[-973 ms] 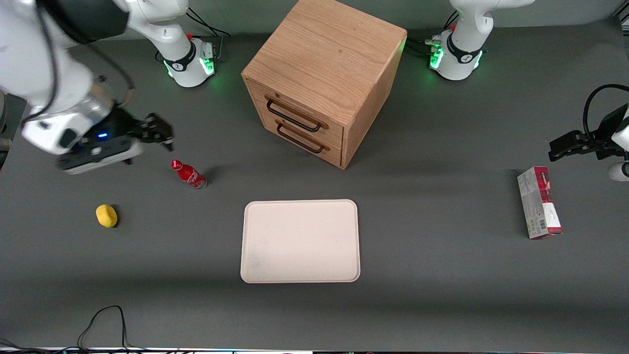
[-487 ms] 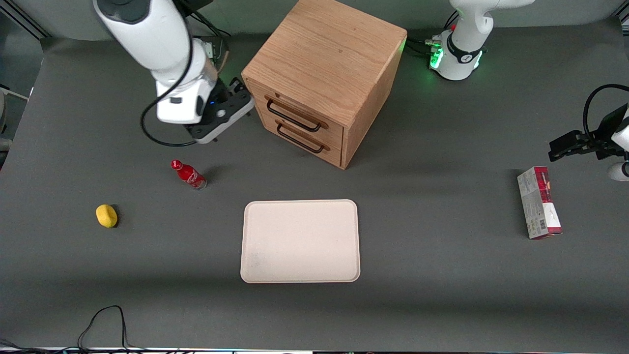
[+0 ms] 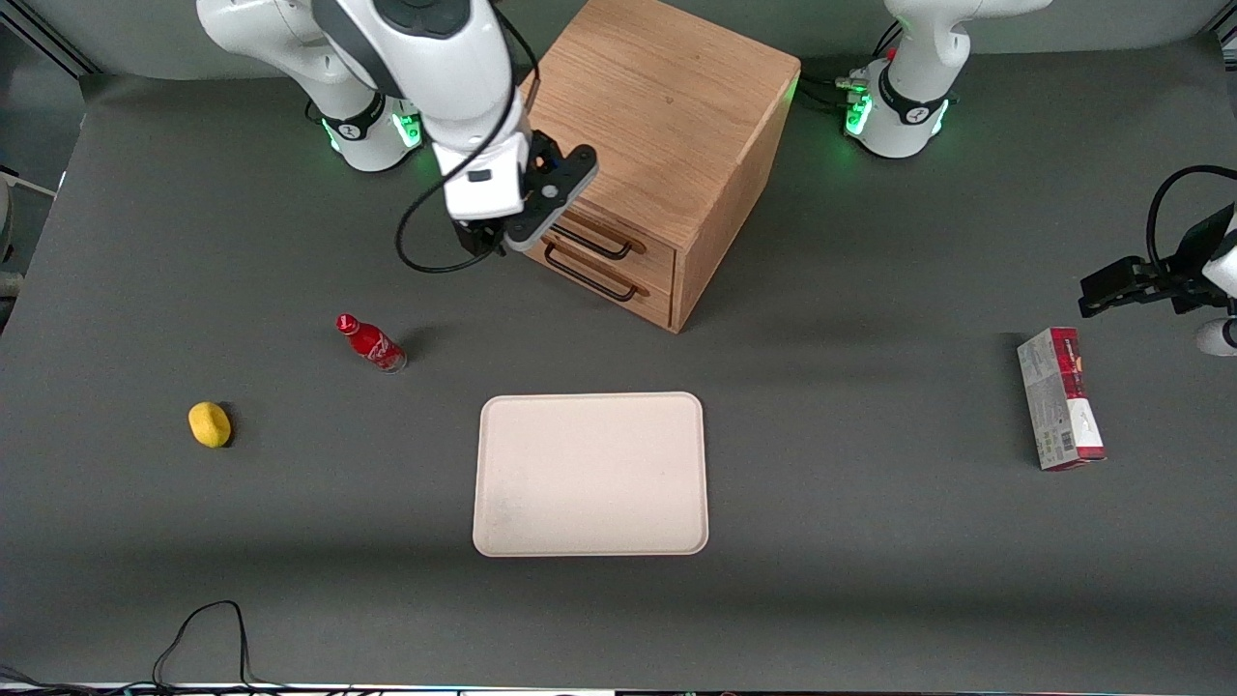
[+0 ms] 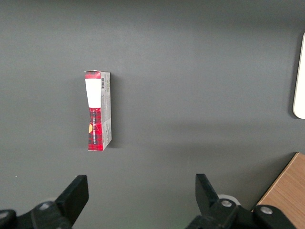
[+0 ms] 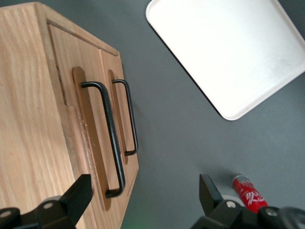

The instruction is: Open upper drawer

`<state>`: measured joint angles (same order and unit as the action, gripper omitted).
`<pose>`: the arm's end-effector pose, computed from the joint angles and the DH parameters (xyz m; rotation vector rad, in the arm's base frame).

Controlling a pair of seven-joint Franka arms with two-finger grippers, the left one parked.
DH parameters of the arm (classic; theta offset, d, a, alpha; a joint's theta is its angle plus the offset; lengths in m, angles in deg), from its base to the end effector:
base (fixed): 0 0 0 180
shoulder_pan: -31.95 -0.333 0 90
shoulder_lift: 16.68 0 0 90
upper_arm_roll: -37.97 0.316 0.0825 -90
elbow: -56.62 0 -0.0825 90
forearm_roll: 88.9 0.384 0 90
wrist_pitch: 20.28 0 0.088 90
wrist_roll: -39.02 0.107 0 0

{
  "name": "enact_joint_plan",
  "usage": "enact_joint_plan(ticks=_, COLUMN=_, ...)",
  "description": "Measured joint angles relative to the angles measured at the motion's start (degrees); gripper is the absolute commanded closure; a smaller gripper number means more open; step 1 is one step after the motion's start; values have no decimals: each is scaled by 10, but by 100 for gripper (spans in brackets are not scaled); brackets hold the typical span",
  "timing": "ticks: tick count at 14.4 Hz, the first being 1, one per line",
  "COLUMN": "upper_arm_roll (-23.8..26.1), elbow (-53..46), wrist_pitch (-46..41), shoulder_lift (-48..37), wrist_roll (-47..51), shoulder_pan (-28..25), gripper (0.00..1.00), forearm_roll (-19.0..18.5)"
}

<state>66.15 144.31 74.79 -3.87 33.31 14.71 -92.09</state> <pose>0.4554 0.4151 0.5335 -2.8102 -1.3444 0.1265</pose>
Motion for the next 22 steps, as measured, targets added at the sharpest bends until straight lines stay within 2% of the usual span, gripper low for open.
enact_joint_plan(ticks=6, upper_arm_roll=0, elbow=-1, wrist_pitch=16, shoulder_lift=17, wrist_roll=-65, shoulder_pan=-5, gripper=0, forearm_roll=-1)
enact_joint_plan(ticks=9, upper_arm_roll=0, elbow=-1, wrist_pitch=15, shoulder_lift=17, wrist_roll=-84, shoulder_pan=-5, gripper=0, forearm_roll=12)
enact_joint_plan(ticks=13, upper_arm_roll=-1, elbow=-1, wrist_pitch=15, shoulder_lift=17, wrist_roll=-93, shoulder_pan=-5, gripper=0, forearm_roll=33)
enact_joint_plan(ticks=18, upper_arm_roll=-2, elbow=11, wrist_pitch=22, shoulder_lift=23, wrist_roll=-95, shoulder_pan=-5, gripper=0, forearm_roll=36)
enact_joint_plan(ticks=22, upper_arm_roll=-2, elbow=52, wrist_pitch=62, shoulder_lift=26, wrist_roll=-96, shoulder_pan=-5, gripper=0, forearm_roll=36)
